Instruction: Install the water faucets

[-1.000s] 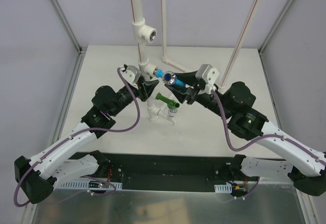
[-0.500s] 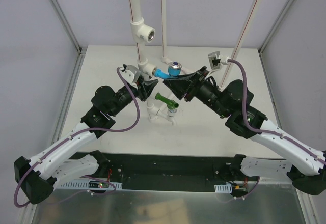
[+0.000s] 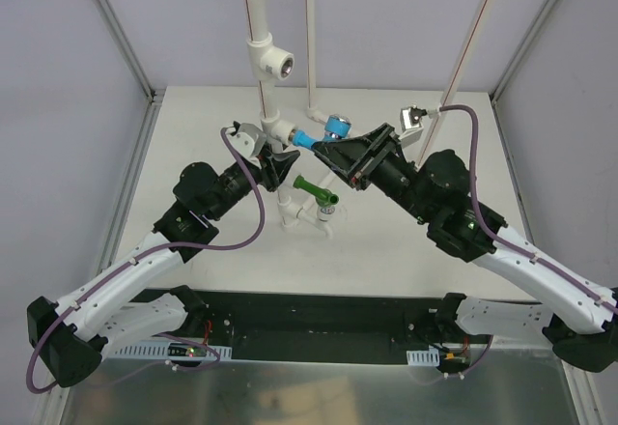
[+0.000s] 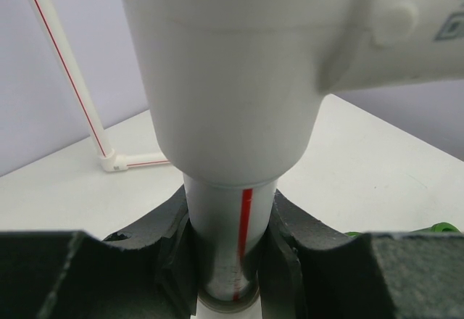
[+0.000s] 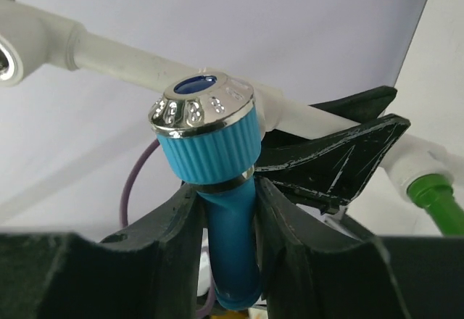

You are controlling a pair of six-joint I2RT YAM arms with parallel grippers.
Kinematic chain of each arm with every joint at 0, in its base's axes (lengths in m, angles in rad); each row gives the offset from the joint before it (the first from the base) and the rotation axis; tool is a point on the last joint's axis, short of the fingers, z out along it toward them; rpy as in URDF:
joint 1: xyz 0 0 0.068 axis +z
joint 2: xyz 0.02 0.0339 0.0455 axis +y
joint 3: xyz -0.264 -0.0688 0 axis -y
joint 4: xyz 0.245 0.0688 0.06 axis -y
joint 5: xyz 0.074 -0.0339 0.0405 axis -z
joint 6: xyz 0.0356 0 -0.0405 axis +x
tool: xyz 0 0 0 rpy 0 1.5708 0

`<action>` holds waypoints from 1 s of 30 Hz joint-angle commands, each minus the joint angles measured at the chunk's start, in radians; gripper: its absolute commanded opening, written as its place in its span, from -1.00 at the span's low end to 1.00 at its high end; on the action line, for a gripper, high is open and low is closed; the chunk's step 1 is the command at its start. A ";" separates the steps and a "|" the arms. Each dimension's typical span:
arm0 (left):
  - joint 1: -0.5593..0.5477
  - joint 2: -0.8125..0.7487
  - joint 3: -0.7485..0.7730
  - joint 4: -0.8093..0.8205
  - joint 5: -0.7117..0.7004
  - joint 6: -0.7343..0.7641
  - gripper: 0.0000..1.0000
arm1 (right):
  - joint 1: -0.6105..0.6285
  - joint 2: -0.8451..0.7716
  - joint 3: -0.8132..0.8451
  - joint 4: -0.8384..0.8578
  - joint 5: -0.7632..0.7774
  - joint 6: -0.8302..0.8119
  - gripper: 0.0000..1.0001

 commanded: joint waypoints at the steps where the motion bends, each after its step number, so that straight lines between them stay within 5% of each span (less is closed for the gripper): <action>1: -0.023 0.028 0.012 -0.008 0.083 -0.107 -1.00 | -0.014 -0.004 0.026 0.057 0.007 0.312 -1.00; 10: -0.023 0.029 0.009 -0.008 0.078 -0.104 -1.00 | -0.045 -0.053 0.008 0.025 0.041 0.322 -1.00; 12: -0.023 0.031 0.012 -0.008 0.077 -0.106 -1.00 | -0.054 -0.062 0.002 0.022 0.036 0.303 -0.71; 22: -0.023 0.026 0.007 -0.011 0.071 -0.101 -1.00 | -0.078 -0.134 -0.039 0.022 0.030 0.144 0.13; 30: -0.023 0.028 0.010 -0.014 0.069 -0.098 -1.00 | -0.088 -0.203 -0.075 -0.020 0.070 0.018 0.22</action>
